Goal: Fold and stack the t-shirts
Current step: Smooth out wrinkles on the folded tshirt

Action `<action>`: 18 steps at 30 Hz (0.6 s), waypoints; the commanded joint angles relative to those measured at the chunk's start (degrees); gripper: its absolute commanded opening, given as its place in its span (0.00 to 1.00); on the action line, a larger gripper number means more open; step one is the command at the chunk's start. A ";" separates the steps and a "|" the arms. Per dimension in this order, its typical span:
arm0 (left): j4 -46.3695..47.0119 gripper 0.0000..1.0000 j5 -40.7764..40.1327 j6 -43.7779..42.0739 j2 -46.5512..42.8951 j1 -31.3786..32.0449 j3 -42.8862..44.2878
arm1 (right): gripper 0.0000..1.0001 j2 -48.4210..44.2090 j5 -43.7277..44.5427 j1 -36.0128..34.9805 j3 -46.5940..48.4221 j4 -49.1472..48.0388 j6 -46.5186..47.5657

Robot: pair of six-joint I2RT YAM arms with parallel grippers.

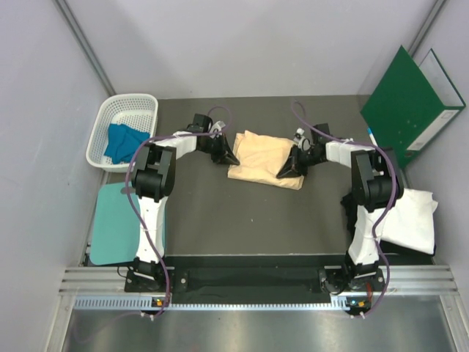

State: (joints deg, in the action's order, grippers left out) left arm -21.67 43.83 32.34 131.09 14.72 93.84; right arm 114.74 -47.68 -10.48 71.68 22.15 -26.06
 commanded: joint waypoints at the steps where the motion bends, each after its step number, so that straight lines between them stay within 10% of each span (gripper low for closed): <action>1: -2.67 0.00 -1.56 -2.81 -0.75 0.22 0.46 | 0.00 1.98 2.76 -0.51 -0.48 11.06 6.11; 18: -0.58 0.01 -4.46 -6.06 -6.28 0.04 3.10 | 0.00 -9.34 12.25 -0.07 0.56 7.47 6.11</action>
State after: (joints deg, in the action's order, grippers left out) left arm -24.14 42.24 28.64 130.19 14.90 94.48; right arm 112.75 -42.81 -10.68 68.73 28.32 -21.98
